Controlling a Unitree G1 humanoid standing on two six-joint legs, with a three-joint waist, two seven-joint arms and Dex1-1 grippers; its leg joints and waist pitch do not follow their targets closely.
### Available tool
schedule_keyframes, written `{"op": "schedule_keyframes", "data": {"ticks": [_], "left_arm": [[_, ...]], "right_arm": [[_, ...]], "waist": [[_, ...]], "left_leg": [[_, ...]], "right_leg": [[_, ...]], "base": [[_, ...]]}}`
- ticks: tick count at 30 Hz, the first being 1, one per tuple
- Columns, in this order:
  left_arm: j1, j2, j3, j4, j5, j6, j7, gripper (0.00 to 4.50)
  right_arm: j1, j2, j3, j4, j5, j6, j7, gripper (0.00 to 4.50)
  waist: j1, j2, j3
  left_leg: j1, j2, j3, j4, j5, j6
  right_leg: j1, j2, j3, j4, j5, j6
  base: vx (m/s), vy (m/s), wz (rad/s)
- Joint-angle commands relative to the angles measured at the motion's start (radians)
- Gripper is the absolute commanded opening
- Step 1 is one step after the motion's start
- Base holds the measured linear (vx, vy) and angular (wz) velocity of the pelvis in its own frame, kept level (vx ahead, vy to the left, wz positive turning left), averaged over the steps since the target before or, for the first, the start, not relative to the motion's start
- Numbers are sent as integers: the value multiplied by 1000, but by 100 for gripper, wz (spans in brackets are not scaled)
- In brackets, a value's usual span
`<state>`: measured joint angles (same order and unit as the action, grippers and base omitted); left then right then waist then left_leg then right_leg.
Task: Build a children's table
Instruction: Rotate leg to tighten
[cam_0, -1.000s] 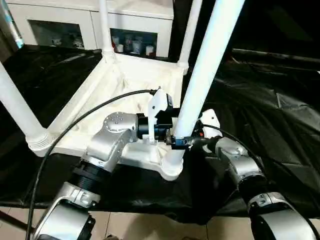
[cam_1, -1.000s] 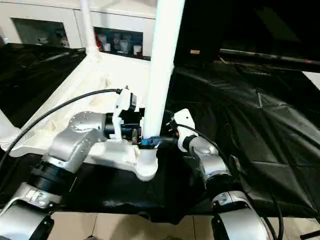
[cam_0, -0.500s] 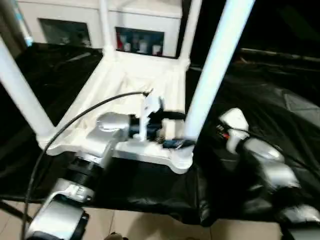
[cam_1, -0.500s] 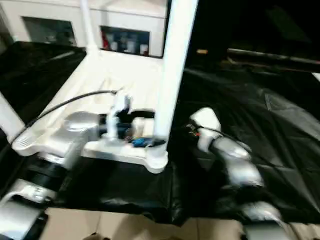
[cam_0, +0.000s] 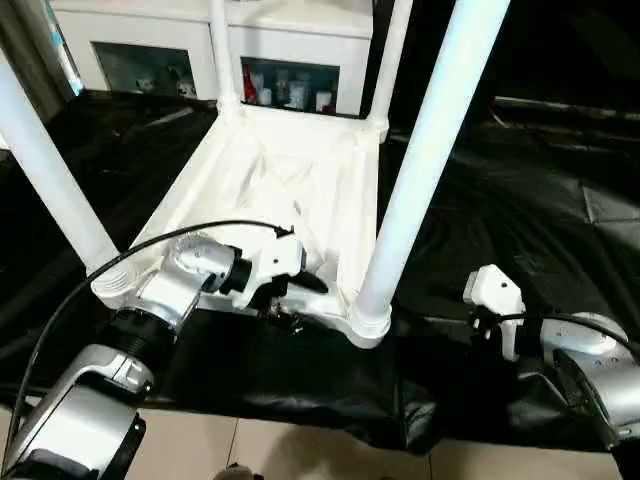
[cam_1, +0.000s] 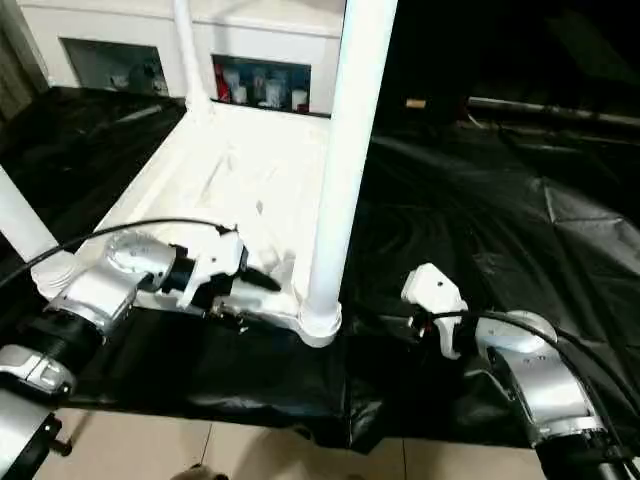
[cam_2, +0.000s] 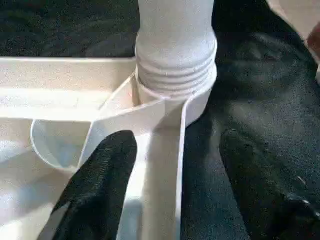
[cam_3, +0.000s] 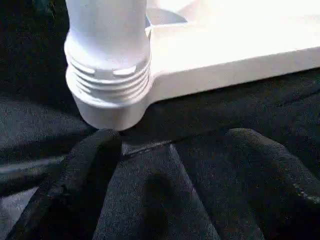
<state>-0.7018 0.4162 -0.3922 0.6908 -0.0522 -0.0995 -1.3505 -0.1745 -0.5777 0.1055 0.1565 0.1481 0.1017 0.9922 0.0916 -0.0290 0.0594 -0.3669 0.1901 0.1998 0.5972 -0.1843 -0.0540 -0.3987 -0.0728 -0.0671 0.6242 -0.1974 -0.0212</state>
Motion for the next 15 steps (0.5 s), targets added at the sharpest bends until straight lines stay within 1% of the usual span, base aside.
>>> {"op": "schedule_keyframes", "data": {"ticks": [1, 2, 3, 4, 5, 6, 7, 8, 9, 10, 11, 13, 15], "left_arm": [[-30, 1, -10, 40, 26, -52, -9, 281], [-33, 1, -11, 50, 29, -60, -10, 275], [-36, 1, -14, 60, 34, -67, -10, 269], [-38, 0, -13, 66, 39, -71, -11, 269], [-39, 0, -15, 71, 44, -75, -13, 247], [-42, 0, -16, 82, 52, -78, -22, 236], [-43, -2, -15, 89, 53, -82, -26, 230], [-43, -4, -12, 93, 49, -81, -27, 226], [-43, -4, -12, 93, 49, -81, -27, 217], [-43, -6, -10, 95, 46, -82, -28, 202], [-47, -8, -8, 117, 51, -93, -29, 190], [-50, -11, -7, 129, 54, -102, -28, 184], [-50, -14, -2, 136, 53, -108, -28, 177]], "right_arm": [[10, -17, -17, -37, 22, 33, 7, 386], [13, -19, -18, -46, 27, 44, 10, 386], [15, -21, -18, -53, 29, 49, 13, 386], [18, -23, -18, -61, 30, 56, 14, 386], [20, -25, -19, -67, 32, 62, 16, 386], [24, -30, -19, -81, 37, 75, 19, 386], [28, -35, -20, -90, 42, 82, 21, 386], [28, -36, -20, -91, 43, 84, 20, 386], [28, -36, -20, -91, 43, 84, 20, 386], [28, -37, -21, -92, 44, 85, 20, 386], [25, -37, -19, -90, 45, 89, 18, 386], [26, -38, -18, -91, 46, 91, 18, 386], [26, -37, -17, -99, 46, 98, 17, 386]], "waist": [[6, 15, -66], [7, 14, -66], [8, 12, -67], [8, 11, -66], [9, 11, -67], [11, 12, -66], [12, 9, -66], [12, 10, -66], [12, 8, -66], [12, 10, -65], [12, 11, -65], [13, 10, -65], [15, 10, -66]], "left_leg": [[14, 47, -28, -70, -225, 31], [14, 46, -27, -69, -227, 32], [13, 48, -29, -70, -223, 32], [13, 47, -28, -69, -221, 35], [12, 47, -27, -68, -213, 38], [12, 47, -27, -67, -207, 40], [12, 49, -27, -68, -202, 41], [11, 49, -27, -68, -202, 42], [12, 48, -26, -68, -202, 42], [13, 49, -27, -68, -211, 38], [13, 49, -27, -68, -213, 37], [13, 47, -26, -67, -213, 36], [13, 48, -27, -67, -205, 36]], "right_leg": [[52, -77, 52, -85, -175, -210], [53, -76, 52, -86, -173, -209], [56, -77, 52, -82, -159, -211], [54, -76, 52, -82, -154, -213], [55, -78, 51, -81, -148, -216], [55, -79, 52, -82, -155, -214], [56, -79, 52, -81, -156, -213], [55, -80, 52, -81, -158, -212], [55, -80, 52, -81, -160, -213], [53, -82, 52, -84, -185, -212], [53, -82, 52, -84, -188, -212], [53, -81, 52, -85, -193, -209], [53, -81, 52, -83, -175, -210]], "base": [[0, 0, 0], [0, 0, 0], [0, 0, 0], [0, 0, 0], [0, 0, 0], [0, 0, 0], [0, 0, 0], [0, 0, 0], [0, 0, 0], [0, 0, 0], [0, 0, 0], [0, 0, 0], [0, 0, 0]]}}
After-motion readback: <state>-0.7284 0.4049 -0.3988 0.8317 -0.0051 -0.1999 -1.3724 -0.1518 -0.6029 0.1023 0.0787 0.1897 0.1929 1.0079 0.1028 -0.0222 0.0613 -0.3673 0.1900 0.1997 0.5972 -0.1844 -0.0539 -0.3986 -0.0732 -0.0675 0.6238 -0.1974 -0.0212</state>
